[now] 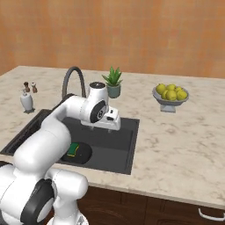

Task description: Pick the pan and sponge and place them into the sink. Then turn on the water.

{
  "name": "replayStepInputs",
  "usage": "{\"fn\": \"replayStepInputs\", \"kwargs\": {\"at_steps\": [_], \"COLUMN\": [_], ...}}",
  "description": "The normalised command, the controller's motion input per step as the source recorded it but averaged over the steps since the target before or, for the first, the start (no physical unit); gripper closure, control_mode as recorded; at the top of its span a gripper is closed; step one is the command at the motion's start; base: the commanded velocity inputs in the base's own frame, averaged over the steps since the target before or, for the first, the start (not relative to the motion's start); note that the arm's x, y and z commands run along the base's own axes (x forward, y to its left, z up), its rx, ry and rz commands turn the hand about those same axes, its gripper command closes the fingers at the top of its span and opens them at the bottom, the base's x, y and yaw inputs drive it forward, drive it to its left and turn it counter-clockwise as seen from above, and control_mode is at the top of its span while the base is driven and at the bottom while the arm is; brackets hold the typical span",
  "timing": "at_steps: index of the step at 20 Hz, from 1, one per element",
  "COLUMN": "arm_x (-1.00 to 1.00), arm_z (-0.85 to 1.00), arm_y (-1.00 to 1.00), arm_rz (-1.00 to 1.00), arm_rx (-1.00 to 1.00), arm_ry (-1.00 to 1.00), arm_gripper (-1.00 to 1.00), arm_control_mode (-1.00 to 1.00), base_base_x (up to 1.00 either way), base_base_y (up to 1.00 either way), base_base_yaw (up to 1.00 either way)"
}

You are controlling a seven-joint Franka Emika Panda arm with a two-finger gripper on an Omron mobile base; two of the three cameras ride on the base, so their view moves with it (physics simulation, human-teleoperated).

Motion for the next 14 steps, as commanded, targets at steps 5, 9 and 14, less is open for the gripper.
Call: {"fn": "replayStepInputs", "kwargs": {"at_steps": [5,9,14], "arm_x": [0.54,0.58,0.52], "arm_z": [-0.12,-0.01,0.0], "arm_y": [-0.12,-0.08,-0.08], "arm_rz": [0.13,0.13,0.14], "arm_rx": [0.03,0.07,0.08], "arm_ry": [-0.26,-0.15,-0.12], "arm_gripper": [-1.0,-1.0,-1.0], "arm_control_mode": [-1.0,-1.0,-1.0], "base_base_x": [0.0,0.0,0.0], "base_base_y": [0.0,0.0,0.0], "base_base_yaw": [0.0,0.0,0.0]}}
